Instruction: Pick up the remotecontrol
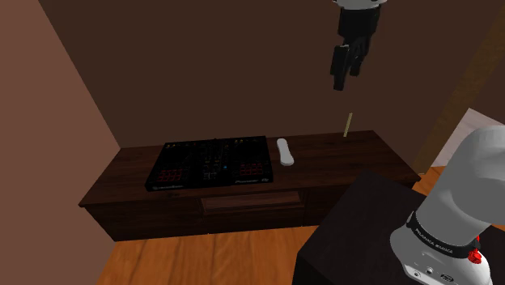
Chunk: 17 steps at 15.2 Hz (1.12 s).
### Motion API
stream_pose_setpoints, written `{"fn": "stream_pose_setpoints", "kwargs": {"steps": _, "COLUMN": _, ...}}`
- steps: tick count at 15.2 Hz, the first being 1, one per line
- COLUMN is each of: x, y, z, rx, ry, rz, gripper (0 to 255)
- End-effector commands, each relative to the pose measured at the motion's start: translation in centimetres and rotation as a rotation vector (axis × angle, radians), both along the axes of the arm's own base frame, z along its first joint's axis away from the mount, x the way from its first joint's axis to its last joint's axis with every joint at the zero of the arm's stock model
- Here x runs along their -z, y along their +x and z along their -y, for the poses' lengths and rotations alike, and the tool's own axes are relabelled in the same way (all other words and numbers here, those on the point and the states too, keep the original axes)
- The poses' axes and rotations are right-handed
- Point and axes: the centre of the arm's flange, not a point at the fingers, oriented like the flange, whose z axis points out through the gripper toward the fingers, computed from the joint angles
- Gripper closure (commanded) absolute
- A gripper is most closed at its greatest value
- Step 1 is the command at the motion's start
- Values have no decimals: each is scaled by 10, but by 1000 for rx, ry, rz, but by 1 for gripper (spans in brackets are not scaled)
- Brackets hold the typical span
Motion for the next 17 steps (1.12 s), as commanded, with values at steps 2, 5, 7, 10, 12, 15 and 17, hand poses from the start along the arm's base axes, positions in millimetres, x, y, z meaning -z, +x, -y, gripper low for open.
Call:
{"fn": "stream_pose_setpoints", "kwargs": {"steps": 2, "x": 10, "y": 8, "z": 3, "rx": 15, "ry": 3, "rz": 1, "gripper": 0}}
{"fn": "stream_pose_setpoints", "kwargs": {"steps": 5, "x": 41, "y": 33, "z": 11, "rx": 61, "ry": 10, "rz": 3, "gripper": 0}}
{"fn": "stream_pose_setpoints", "kwargs": {"steps": 7, "x": 61, "y": 49, "z": 18, "rx": 91, "ry": 15, "rz": 5, "gripper": 0}}
{"fn": "stream_pose_setpoints", "kwargs": {"steps": 10, "x": 91, "y": 72, "z": 28, "rx": 136, "ry": 23, "rz": 8, "gripper": 0}}
{"fn": "stream_pose_setpoints", "kwargs": {"steps": 12, "x": 112, "y": 88, "z": 35, "rx": 167, "ry": 28, "rz": 9, "gripper": 0}}
{"fn": "stream_pose_setpoints", "kwargs": {"steps": 15, "x": 142, "y": 111, "z": 47, "rx": 212, "ry": 36, "rz": 12, "gripper": 0}}
{"fn": "stream_pose_setpoints", "kwargs": {"steps": 17, "x": 163, "y": 126, "z": 55, "rx": 243, "ry": 41, "rz": 13, "gripper": 0}}
